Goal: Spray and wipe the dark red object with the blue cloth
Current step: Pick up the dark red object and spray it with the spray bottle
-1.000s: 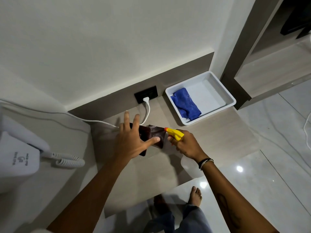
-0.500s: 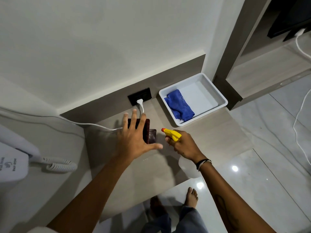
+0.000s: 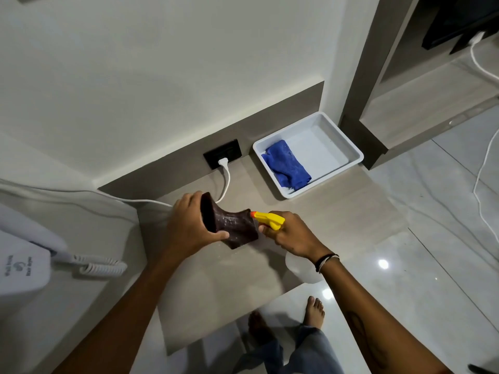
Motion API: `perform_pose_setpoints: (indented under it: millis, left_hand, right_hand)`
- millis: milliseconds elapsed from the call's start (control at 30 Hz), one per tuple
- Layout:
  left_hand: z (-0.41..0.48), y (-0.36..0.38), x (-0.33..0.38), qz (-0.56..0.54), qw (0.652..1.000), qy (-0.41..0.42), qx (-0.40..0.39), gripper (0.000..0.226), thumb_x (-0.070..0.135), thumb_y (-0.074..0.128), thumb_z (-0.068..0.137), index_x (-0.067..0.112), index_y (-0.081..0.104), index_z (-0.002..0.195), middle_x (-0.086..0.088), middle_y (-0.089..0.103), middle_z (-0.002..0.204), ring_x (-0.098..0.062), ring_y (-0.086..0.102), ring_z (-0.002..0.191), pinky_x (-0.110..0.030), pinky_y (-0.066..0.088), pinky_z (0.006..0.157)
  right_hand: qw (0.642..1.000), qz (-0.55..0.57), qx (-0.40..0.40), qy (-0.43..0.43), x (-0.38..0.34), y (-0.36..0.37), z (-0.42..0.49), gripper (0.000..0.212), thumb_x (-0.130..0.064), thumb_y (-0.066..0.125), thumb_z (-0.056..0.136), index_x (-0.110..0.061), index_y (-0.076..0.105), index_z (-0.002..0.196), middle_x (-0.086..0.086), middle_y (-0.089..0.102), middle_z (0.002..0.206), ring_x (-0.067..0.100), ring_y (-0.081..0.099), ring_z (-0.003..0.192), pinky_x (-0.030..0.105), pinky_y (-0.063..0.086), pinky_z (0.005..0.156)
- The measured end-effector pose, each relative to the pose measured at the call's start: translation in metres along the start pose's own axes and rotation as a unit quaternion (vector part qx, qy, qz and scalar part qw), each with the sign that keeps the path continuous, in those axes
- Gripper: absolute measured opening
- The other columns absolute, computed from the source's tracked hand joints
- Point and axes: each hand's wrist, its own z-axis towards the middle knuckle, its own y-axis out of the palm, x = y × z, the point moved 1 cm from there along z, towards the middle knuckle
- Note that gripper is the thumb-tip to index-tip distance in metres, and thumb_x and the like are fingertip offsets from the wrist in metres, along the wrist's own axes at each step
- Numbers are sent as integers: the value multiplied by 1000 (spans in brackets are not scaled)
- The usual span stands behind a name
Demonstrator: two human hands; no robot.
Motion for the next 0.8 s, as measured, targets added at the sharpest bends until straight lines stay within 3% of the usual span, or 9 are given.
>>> perform_pose_setpoints:
  millis: [133,267,333,433,533,700,800]
  left_hand:
    - [-11,-2,-30,-83,994,-66,-34,121,60,98,38,13,50,138,-5,54,130,-23,53,116,-40,48,97]
    - [-17,2,-32,-82,995,-52,-25,117,52,100,39,13,50,137,-4,54,128,-23,52,115,-35,45,95]
    - [-16,2,-27,-77,996,-33,-15,115,49,102,41,11,50,137,-6,54,127,-25,53,115,-36,45,96]
    - [-13,0,-19,-67,998,-6,-12,114,48,102,43,8,51,137,-8,54,125,-28,53,115,-38,44,98]
    - [-14,-3,-15,-59,998,9,-5,113,48,102,44,6,52,136,-9,55,124,-29,54,113,-39,44,96]
    - [-15,-5,-10,-51,999,10,-5,114,49,101,46,7,50,139,-11,56,128,-30,53,116,-42,46,99]
    - [-14,-6,-11,-35,999,12,-9,115,54,100,46,7,51,139,-10,56,128,-29,54,116,-40,45,98]
  right_hand:
    - [999,-2,-28,-27,-7,7,1,7,-36,72,101,-33,78,104,-4,72,90,24,67,82,52,57,80]
    - [996,-32,-47,-63,-21,15,6,37,-37,69,103,-36,70,140,-12,74,106,8,63,91,25,49,78]
    - [995,-43,-52,-72,-27,17,9,41,-38,69,103,-37,68,144,-7,79,122,5,64,98,19,48,82]
    - [995,-48,-66,-59,-34,17,12,41,-39,68,104,-34,68,144,-3,77,133,19,73,114,34,58,96]
    - [994,-52,-73,-56,-37,13,10,41,-38,68,104,-32,68,144,-1,77,135,23,73,119,40,59,102]
    - [985,-156,-46,53,-15,4,8,35,-47,68,100,-19,73,121,11,79,116,35,72,104,48,60,90]
    - [977,-194,-34,84,-5,2,7,37,-49,68,99,-15,71,112,14,78,112,37,71,100,46,60,86]
